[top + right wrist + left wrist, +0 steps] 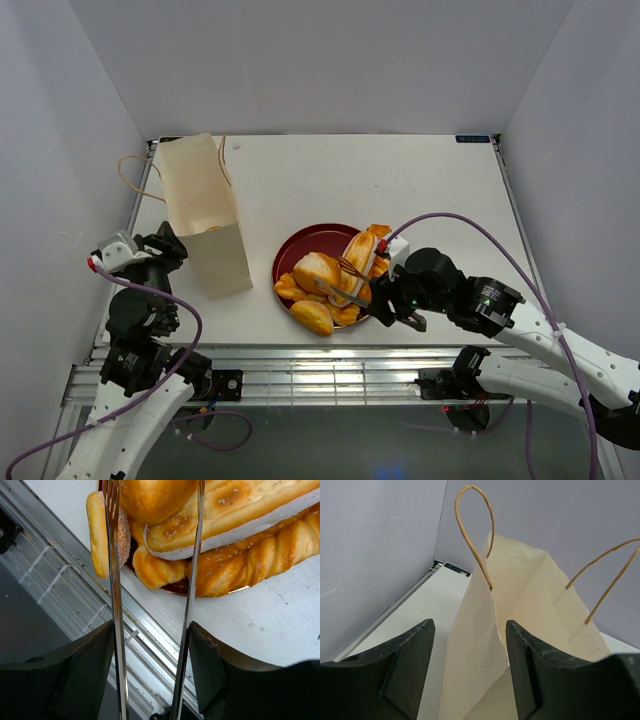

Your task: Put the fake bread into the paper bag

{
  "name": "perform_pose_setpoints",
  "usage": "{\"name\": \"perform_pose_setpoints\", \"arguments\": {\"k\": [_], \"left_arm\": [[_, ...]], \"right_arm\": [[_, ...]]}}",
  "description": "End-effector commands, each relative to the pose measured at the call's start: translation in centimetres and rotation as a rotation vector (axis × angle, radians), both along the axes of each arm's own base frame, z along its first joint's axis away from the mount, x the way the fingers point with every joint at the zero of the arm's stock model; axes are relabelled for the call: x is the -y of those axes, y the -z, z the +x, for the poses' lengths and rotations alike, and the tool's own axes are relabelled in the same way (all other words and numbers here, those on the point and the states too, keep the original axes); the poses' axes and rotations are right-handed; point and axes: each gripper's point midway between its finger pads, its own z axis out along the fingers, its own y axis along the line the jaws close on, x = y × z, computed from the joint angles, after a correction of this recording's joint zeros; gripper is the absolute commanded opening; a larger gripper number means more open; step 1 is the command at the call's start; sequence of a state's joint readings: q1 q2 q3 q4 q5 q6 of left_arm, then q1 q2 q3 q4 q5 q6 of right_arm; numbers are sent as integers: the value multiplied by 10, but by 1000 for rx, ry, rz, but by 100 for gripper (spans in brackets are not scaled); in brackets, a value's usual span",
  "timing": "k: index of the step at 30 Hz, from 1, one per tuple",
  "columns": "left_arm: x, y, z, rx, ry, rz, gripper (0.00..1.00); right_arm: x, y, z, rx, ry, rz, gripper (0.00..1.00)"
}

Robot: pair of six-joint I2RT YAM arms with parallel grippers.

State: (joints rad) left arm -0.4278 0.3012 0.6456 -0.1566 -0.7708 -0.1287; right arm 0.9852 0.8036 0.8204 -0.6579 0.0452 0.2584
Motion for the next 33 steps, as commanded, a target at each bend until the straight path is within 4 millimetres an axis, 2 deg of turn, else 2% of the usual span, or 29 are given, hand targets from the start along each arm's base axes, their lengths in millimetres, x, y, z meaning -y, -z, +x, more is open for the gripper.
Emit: {"name": "perform_pose_setpoints", "arguments": {"k": [1, 15, 29, 33], "left_arm": [[5, 3, 4, -15, 21, 10, 69], [6, 3, 5, -17, 22, 11, 69], [6, 4, 5, -19, 21, 12, 69], [5, 4, 5, -20, 21, 12, 69]], "right_arm": [[-1, -4, 1, 21, -18, -2, 64], [-5, 12, 6, 9, -16, -44, 60], [-6, 6, 2, 4, -28, -27, 43], [-7, 6, 2, 0, -33, -25, 30]]}}
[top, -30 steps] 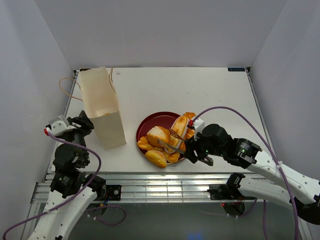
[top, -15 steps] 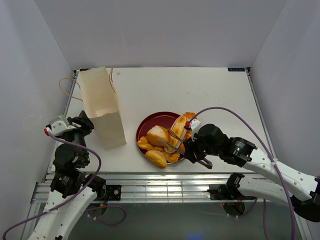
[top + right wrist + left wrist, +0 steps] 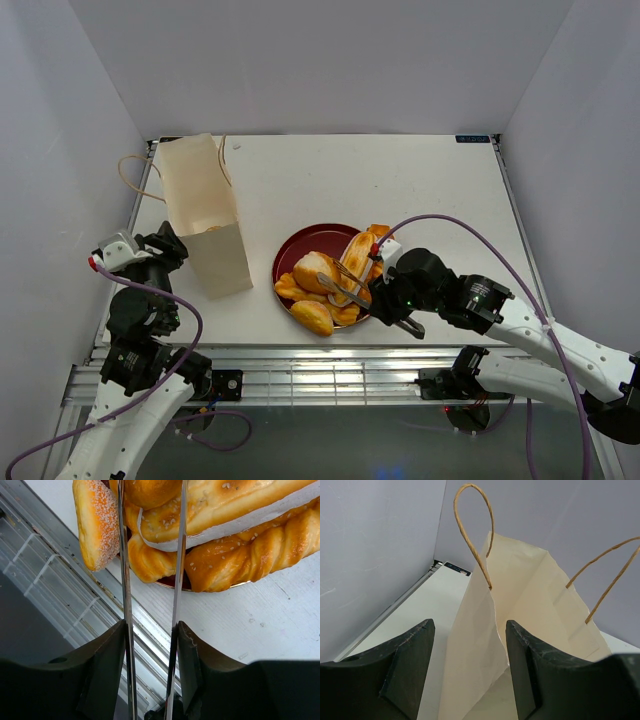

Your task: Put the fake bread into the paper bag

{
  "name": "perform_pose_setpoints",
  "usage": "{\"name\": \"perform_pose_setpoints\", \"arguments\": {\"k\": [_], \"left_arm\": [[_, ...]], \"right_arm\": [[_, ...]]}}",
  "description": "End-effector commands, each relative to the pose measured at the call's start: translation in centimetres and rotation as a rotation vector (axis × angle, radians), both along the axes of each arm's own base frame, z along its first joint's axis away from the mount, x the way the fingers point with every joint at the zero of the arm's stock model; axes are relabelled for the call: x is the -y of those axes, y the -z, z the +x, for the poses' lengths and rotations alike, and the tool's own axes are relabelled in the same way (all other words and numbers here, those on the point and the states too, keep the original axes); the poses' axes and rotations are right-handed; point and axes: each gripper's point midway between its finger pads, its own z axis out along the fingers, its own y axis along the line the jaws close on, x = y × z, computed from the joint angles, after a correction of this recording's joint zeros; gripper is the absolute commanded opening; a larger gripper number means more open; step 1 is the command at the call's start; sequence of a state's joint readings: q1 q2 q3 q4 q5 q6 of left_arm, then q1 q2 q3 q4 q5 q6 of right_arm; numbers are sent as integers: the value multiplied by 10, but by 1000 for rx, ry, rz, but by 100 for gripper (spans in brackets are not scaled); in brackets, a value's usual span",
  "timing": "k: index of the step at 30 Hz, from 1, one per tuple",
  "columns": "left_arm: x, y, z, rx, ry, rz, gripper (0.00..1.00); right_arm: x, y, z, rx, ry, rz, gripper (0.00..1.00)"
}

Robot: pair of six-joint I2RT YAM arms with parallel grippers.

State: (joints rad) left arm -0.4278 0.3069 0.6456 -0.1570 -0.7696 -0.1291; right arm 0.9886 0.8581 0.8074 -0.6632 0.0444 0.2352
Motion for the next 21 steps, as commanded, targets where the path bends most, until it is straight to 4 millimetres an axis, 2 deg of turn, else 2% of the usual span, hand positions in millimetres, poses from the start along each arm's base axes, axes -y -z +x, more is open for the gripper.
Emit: {"name": "perform_pose_setpoints", "arguments": {"k": [1, 5, 6, 10, 12, 21], "left_arm": [[5, 3, 3, -14, 20, 9, 69], [4, 2, 3, -10, 17, 7, 69], [4, 2, 2, -9, 17, 6, 70], [4, 2, 2, -12, 15, 8, 69], [3, 2, 2, -11, 13, 7, 70], [2, 1, 1, -7, 10, 5, 69]], "right_arm": [[-8, -14, 2, 28, -15, 50, 30], [-13, -22, 2, 32, -26, 72, 24], [-14, -25, 3, 35, -27, 77, 19], [-19, -37, 7, 56, -22, 104, 15], [-22, -43, 10, 65, -18, 114, 8], [-29, -63, 18, 100, -3, 155, 8]]}}
